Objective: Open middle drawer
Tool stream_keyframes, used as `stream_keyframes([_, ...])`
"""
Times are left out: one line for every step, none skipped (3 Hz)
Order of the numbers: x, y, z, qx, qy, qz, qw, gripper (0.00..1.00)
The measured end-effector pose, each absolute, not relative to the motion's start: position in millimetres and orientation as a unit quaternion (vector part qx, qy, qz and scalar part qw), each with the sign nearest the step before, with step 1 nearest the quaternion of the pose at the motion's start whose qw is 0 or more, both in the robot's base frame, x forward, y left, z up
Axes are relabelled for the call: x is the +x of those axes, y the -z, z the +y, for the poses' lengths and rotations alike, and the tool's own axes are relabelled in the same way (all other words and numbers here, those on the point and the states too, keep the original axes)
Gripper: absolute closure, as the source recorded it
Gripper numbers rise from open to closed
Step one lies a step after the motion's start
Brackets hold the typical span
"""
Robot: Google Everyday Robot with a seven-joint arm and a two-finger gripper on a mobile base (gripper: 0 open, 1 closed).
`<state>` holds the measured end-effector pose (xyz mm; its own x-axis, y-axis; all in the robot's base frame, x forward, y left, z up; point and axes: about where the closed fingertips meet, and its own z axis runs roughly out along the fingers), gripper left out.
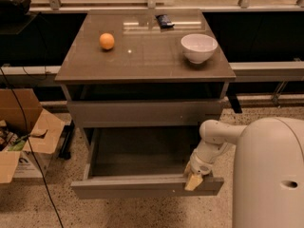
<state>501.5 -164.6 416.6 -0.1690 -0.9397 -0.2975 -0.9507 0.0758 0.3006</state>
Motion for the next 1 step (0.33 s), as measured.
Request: stream_keyframes([467.5,-392.7,-170.9,-0.581,-0.225,0.782,0.009,0.01])
